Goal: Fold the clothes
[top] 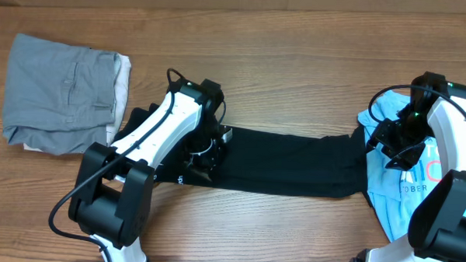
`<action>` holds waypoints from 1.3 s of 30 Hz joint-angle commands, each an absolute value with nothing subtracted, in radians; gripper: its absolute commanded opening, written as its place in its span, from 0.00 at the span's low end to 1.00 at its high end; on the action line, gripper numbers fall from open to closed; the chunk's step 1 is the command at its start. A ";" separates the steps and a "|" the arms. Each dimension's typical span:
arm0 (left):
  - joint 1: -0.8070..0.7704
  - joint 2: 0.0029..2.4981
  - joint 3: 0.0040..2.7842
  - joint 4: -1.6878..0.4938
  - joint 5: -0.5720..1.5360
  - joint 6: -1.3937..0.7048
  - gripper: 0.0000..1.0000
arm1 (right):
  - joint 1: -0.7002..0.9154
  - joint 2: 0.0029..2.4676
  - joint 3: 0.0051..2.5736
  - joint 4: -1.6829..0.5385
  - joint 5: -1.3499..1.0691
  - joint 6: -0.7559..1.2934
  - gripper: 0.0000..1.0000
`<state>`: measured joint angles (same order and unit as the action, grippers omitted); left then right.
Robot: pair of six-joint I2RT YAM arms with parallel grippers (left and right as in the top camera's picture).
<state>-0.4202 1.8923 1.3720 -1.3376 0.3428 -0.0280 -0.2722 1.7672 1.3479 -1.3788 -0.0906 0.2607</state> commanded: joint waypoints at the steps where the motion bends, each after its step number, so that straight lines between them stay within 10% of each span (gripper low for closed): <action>1: -0.390 1.858 1.462 -1.351 0.250 -0.067 0.06 | -0.271 1.741 1.347 -1.375 -0.099 0.254 0.61; 6: -0.320 1.859 1.457 -1.288 -0.056 -0.147 0.04 | -0.271 1.741 1.347 -1.374 -0.099 0.254 0.60; 25: -0.482 1.873 1.252 -1.129 0.252 -0.136 0.04 | -0.271 1.741 1.347 -1.372 -0.099 0.254 0.60; 39: -0.195 1.863 1.430 -1.222 -0.007 -0.063 0.04 | -0.271 1.741 1.347 -1.378 -0.099 0.239 0.61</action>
<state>-0.2371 1.8732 1.4567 -1.2446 0.0280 -0.1001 -0.2722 1.7672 1.3479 -1.3800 -0.0971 0.2489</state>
